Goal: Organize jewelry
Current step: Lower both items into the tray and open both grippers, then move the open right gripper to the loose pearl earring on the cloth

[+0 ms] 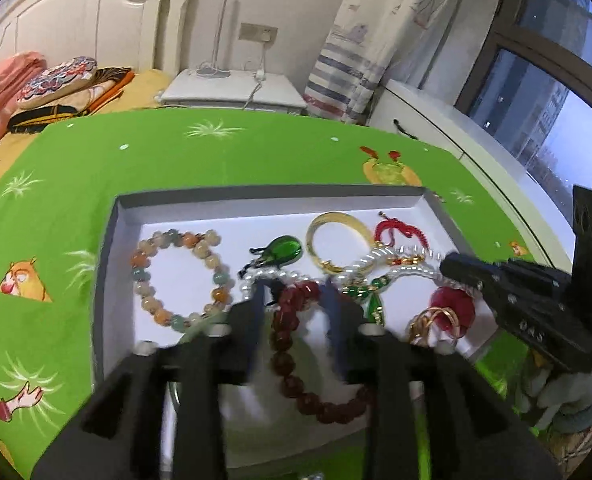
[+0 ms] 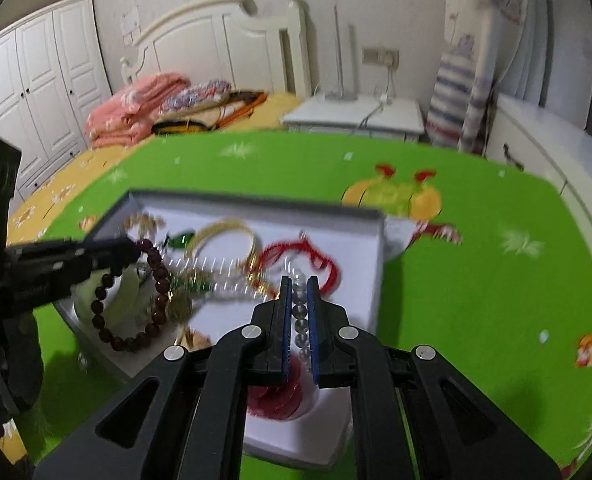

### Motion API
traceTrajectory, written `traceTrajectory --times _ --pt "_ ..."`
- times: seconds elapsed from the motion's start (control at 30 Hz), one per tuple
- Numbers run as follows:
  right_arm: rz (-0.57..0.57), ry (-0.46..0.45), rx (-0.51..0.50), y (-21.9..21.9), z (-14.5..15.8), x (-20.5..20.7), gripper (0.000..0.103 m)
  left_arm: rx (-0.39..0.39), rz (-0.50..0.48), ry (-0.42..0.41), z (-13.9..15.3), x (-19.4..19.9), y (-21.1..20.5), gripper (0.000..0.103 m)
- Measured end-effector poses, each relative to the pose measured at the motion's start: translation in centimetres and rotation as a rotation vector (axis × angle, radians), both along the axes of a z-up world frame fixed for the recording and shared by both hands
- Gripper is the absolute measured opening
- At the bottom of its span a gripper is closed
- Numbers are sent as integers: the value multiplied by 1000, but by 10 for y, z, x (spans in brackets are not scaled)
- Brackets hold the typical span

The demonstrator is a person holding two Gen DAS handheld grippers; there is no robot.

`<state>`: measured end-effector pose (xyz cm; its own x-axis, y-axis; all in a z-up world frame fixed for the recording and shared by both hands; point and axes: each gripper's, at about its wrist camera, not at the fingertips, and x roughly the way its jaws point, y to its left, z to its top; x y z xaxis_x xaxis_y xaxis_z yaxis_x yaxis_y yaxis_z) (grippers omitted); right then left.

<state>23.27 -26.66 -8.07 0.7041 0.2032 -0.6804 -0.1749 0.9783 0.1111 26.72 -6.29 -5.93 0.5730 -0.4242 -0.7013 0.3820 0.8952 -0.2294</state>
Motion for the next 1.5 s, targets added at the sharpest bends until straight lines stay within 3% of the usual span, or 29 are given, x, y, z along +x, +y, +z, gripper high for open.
traceTrajectory --times 0.07,0.13,0.17,0.2,0.27,0.53,0.77,0.9,1.03,1.17,1.3,1.5 --pt "6 24 12 5 -4 -2 11 8 21 -23 3 -3 4 77" --pt "15 39 16 8 -6 -6 13 17 51 -51 8 -6 10 85" --pt "15 39 21 8 -5 -7 25 19 59 -58 10 -7 12 88" --pt "6 33 31 6 -2 -10 52 25 65 -62 13 -7 14 89" --pt "2 -7 55 2 9 -18 74 57 92 -84 21 -9 17 93" --pt "-11 -152 84 -2 63 -64 73 129 211 -220 55 -45 41 98" --pt "-68 -190 127 -2 57 -110 74 236 230 -207 41 -98 41 98" --pt "-103 -129 165 0 29 -127 74 202 220 -152 20 -124 45 98" --pt "-116 -50 123 9 3 -128 74 204 197 -121 2 -137 42 98" --pt "-90 -5 34 26 -1 -122 68 205 173 -90 -11 -138 37 98" --pt "-63 51 -31 39 -12 -108 52 182 162 -68 -15 -136 40 98" --pt "-45 82 -55 42 -18 -93 45 168 146 -26 -19 -129 39 98"
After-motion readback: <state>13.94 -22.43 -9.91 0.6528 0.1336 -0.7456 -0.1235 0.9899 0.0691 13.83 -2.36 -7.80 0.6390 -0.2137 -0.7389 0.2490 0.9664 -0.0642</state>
